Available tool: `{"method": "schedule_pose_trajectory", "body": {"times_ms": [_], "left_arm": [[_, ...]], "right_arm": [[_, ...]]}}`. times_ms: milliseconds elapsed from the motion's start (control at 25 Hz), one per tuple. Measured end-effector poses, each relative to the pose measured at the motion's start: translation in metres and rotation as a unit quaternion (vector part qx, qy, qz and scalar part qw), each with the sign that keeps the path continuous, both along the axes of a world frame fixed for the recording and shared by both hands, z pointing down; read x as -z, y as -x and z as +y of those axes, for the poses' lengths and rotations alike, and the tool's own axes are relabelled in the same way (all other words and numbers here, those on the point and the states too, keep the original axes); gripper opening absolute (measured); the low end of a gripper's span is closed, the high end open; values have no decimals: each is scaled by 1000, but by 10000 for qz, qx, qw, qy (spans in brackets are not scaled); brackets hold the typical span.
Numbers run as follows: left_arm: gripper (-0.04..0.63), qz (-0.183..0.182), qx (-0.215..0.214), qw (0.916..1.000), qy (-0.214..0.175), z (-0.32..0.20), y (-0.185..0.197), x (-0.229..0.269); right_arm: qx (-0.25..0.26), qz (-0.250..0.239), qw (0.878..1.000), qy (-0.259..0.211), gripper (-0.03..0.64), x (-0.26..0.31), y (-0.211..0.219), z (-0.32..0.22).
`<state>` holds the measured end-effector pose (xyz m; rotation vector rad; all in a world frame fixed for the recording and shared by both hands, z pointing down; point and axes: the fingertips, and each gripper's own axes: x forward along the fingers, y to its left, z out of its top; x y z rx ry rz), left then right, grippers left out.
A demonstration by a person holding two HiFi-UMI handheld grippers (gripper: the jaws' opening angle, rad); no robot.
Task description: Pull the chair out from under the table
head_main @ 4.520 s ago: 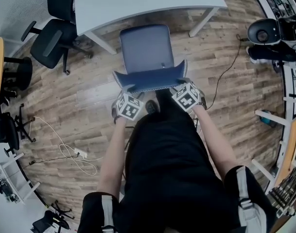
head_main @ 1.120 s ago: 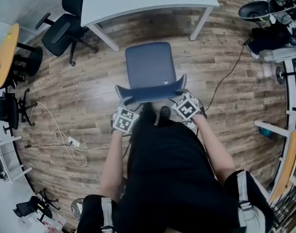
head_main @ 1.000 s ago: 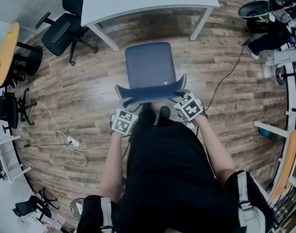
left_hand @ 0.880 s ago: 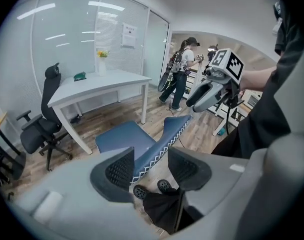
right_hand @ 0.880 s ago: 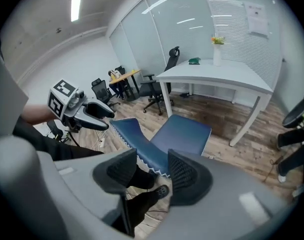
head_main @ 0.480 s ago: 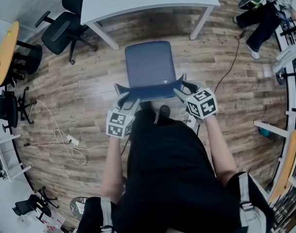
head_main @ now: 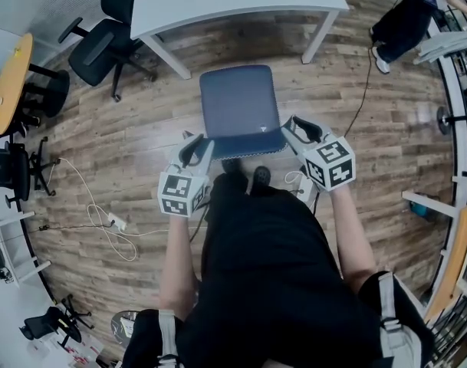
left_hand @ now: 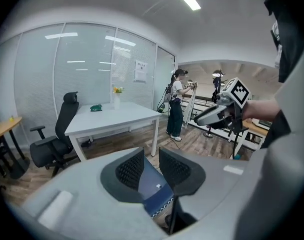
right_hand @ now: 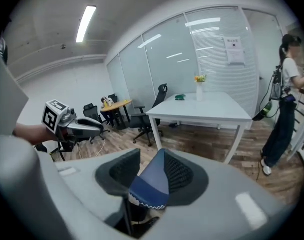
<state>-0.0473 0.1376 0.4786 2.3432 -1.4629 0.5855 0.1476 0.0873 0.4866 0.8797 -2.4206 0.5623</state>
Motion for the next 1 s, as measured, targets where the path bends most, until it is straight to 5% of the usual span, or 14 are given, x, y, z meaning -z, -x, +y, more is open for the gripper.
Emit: {"method": "schedule_pose_trajectory", "body": {"times_ms": [480,1000], "left_arm": [[34,307,157,9987,-366,-1,1,40],[28,570,141,9960,-678,-7,-9,74]], "right_arm": [[361,-642,9966,-367,86,44,26,14],[176,-1202,9912,-530,18,74,18,8]]}}
